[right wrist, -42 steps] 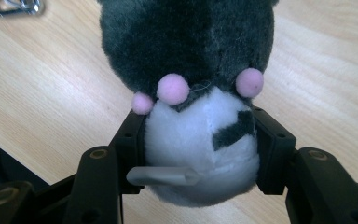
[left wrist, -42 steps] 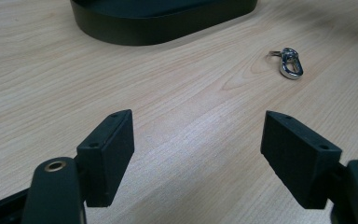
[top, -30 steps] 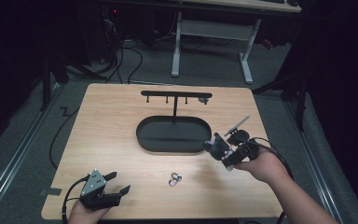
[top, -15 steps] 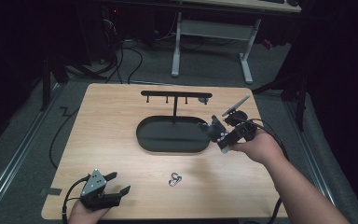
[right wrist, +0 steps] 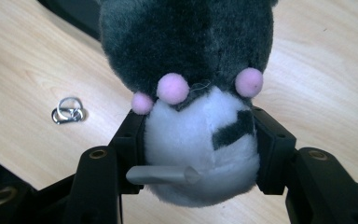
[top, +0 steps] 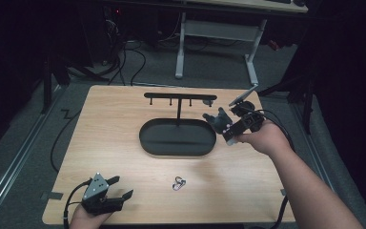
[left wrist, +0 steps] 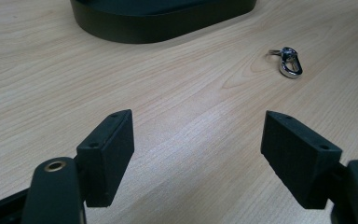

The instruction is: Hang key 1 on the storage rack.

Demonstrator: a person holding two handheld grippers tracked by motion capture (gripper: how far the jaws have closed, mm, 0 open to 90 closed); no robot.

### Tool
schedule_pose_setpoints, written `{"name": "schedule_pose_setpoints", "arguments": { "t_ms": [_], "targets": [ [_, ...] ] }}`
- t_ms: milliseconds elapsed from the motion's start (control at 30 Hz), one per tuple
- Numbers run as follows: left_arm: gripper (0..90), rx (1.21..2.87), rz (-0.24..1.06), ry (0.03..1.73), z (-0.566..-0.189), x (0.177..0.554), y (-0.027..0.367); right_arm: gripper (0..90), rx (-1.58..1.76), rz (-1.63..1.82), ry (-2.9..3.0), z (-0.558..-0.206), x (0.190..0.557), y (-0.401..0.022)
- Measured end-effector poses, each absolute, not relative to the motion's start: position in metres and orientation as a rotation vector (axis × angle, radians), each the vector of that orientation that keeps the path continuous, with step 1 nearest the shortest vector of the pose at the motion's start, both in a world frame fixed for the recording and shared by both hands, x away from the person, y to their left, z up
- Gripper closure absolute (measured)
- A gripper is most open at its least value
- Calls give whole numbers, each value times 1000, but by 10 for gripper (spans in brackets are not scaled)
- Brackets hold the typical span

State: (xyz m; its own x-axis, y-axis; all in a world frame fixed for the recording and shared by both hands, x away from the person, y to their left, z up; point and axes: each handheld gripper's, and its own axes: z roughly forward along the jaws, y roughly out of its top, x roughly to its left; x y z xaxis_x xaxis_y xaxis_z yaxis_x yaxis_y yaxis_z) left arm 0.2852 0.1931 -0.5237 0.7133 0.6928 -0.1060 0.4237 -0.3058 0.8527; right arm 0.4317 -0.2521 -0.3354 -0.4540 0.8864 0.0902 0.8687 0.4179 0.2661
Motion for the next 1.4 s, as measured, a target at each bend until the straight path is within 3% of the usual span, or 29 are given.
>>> {"name": "schedule_pose_setpoints", "arguments": {
  "t_ms": [767, 1400],
  "targets": [
    [263, 1945, 344, 857, -523, 285, 194, 474, 1651, 459, 2462, -306, 452, -243],
    [263, 1957, 338, 854, -525, 286, 193, 473, 1690, 411, 2459, -342, 448, -254]
  ]
}}
